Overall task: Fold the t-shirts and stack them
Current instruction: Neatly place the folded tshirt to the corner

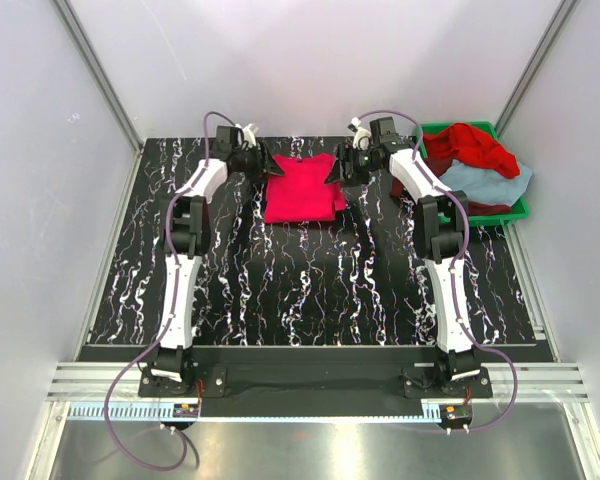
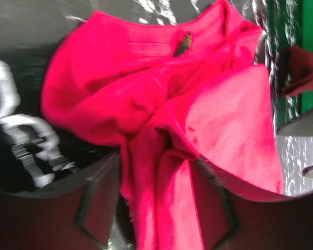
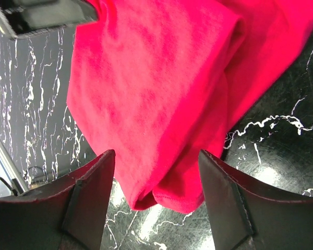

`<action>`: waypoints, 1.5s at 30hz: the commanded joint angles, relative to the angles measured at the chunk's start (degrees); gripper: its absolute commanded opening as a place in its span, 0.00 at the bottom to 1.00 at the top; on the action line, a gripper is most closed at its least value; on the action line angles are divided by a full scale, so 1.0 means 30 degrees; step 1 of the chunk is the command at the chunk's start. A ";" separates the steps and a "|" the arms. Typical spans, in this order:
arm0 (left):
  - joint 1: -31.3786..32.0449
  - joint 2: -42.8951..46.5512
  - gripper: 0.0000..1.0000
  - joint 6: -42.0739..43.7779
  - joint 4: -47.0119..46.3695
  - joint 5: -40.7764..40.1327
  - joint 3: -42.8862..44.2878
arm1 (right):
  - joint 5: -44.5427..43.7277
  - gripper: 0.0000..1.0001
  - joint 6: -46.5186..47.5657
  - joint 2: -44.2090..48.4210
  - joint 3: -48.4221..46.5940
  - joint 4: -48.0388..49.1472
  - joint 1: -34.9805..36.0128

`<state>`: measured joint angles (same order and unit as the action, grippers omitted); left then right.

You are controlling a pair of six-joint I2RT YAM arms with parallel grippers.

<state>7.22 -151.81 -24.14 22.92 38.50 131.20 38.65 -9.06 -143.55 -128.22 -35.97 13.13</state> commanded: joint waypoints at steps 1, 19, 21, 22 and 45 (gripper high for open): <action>0.0609 -0.0726 0.44 -0.0654 -0.0285 0.1754 -0.0372 | 0.0036 0.72 0.0031 0.0593 -0.0032 -0.0023 0.0312; -0.2084 0.3606 0.00 0.4407 0.4075 -0.1141 -0.1397 | -0.0580 0.70 0.1116 0.2641 0.0875 -0.0550 0.0080; -0.2843 0.4512 0.00 0.5055 0.5098 -0.1173 -0.2128 | -0.0580 0.70 0.1203 0.2906 0.0934 -0.0609 -0.0097; -0.3108 0.4750 0.00 0.5755 0.5482 -0.1464 -0.2363 | -0.0580 0.70 0.1232 0.3110 0.0935 -0.0638 -0.0272; -0.8794 0.6482 0.00 1.1855 0.8651 -1.0483 -0.1956 | -0.0111 0.70 0.1350 0.4488 0.1784 -0.0668 -0.1328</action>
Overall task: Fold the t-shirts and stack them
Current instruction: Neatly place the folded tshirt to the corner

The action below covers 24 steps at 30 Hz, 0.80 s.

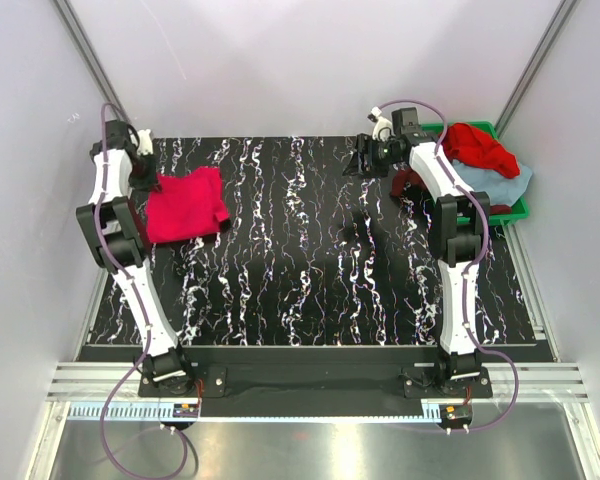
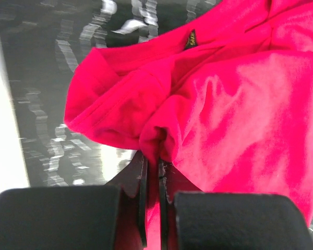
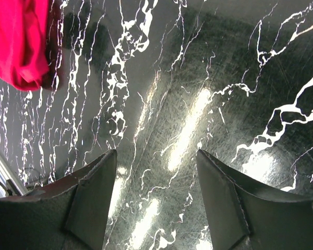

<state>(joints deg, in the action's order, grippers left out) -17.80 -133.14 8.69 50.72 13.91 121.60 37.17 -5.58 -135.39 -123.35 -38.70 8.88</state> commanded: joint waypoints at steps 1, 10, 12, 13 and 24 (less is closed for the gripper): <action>-0.0540 0.0201 0.00 0.0971 -0.0733 -0.2584 0.1360 | 0.0384 0.70 0.0221 0.1772 0.0189 0.0243 0.0114; -0.0482 -0.0941 0.00 0.1908 -0.1905 -0.5574 0.2297 | 0.0267 0.70 0.0483 0.2181 0.0510 0.0155 0.0085; -0.0482 -0.1350 0.00 0.2054 -0.2286 -0.6012 0.2619 | 0.0209 0.69 0.0484 0.2298 0.0716 0.0126 0.0085; -0.0453 -0.1497 0.00 0.2084 -0.2403 -0.6130 0.2911 | 0.0208 0.70 0.0485 0.2357 0.0803 0.0155 0.0085; 0.0162 -0.3227 0.00 0.2377 -0.3810 -0.7654 0.4203 | -0.0143 0.69 0.0748 0.2797 0.1771 0.0096 0.0085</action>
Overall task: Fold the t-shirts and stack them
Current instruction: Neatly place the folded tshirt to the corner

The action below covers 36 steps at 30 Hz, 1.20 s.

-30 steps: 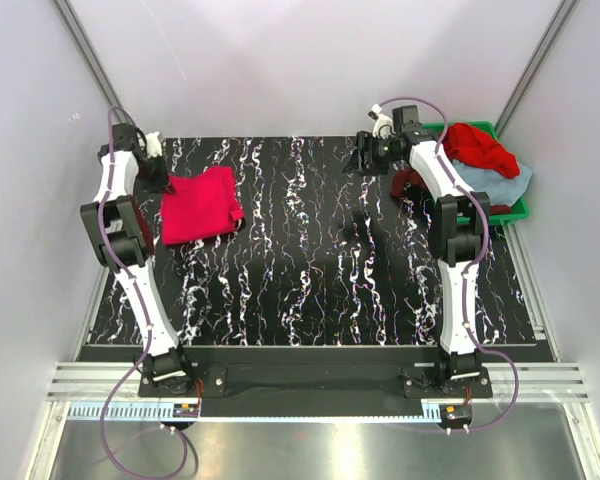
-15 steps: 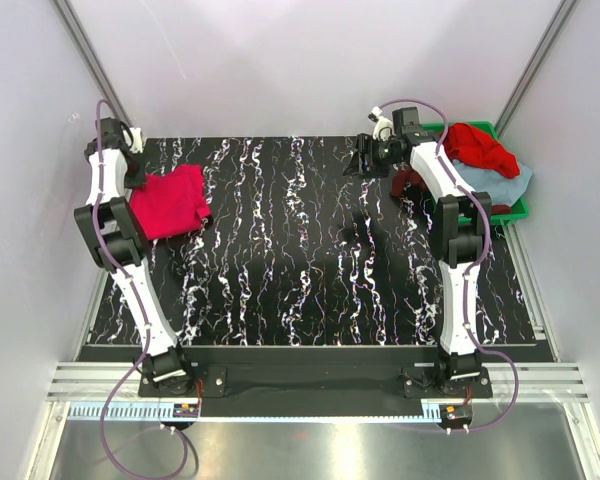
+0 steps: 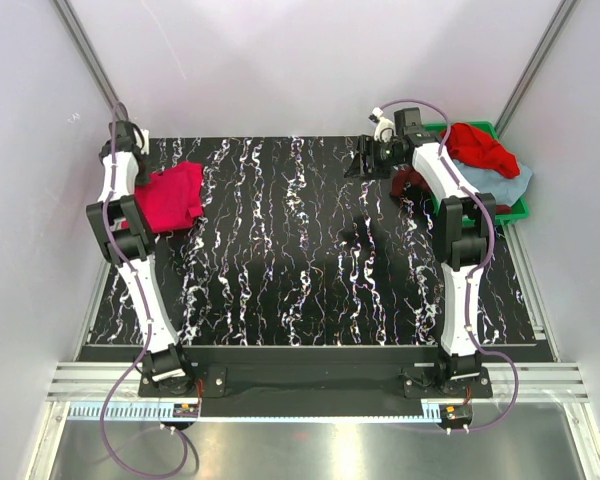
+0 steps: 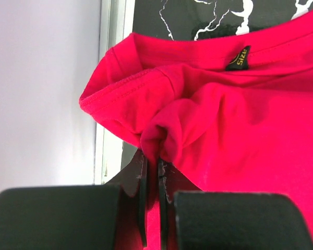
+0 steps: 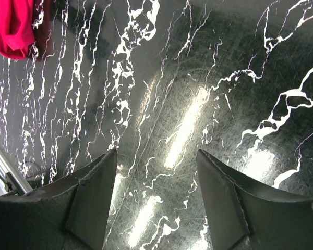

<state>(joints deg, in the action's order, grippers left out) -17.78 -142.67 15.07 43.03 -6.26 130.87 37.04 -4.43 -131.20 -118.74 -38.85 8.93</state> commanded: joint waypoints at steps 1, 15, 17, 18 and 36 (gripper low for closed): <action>0.0184 -0.0137 0.00 0.0221 -0.1362 -0.0988 0.1172 | -0.0099 0.70 0.0304 0.1427 0.0263 0.0177 0.0071; 0.0213 -0.0489 0.00 0.0250 -0.2183 -0.2717 0.1436 | -0.0099 0.70 0.0245 0.1252 0.0087 0.0206 0.0070; 0.0243 -0.0577 0.00 0.0308 -0.2358 -0.2892 0.1465 | -0.0128 0.69 0.0303 0.1281 0.0174 0.0206 0.0071; 0.0243 -0.0636 0.00 0.0338 -0.2417 -0.2922 0.1494 | -0.0129 0.69 0.0303 0.1310 0.0204 0.0206 0.0071; 0.1443 0.2992 0.91 -0.2063 -0.1951 -0.3890 0.0589 | -0.0831 0.70 0.0772 0.1925 0.0468 0.0265 0.0071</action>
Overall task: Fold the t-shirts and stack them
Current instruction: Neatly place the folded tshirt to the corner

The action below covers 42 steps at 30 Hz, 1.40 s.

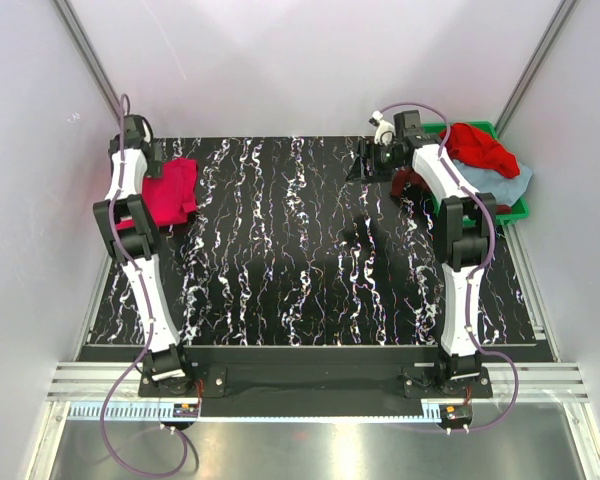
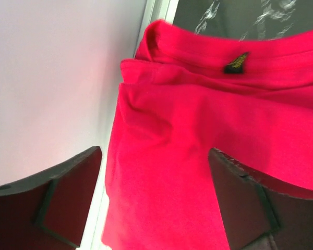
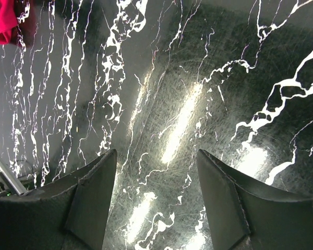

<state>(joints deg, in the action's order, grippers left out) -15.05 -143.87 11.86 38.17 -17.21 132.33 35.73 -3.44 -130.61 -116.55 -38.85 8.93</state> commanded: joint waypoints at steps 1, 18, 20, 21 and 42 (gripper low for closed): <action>0.0824 0.4238 0.92 -0.1080 0.0045 -0.0123 -0.0047 | -0.0395 0.70 0.0444 0.1787 -0.0261 0.0294 0.0071; 0.5689 1.0164 0.99 -0.3192 0.2950 0.9926 -0.7196 | -0.8487 0.76 -0.0970 0.5066 0.0442 0.1701 -0.1541; 0.6157 1.0778 0.99 -0.3132 0.2511 0.9812 -0.6936 | -1.0143 0.77 0.0088 0.5941 0.1201 0.1962 -0.1599; 0.6391 1.1215 0.99 -0.3190 0.2336 0.9549 -0.6701 | -1.1166 0.79 0.0876 0.6266 0.1610 0.2109 -0.1599; 0.7038 1.7752 0.99 -0.4599 0.1306 0.7936 -1.1213 | -1.7797 1.00 0.1031 1.6404 1.2038 0.2139 -0.1482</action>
<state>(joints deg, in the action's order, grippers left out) 5.96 -92.62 -2.20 44.31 7.99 98.67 -13.78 -1.30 -84.42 -83.35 -32.86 4.14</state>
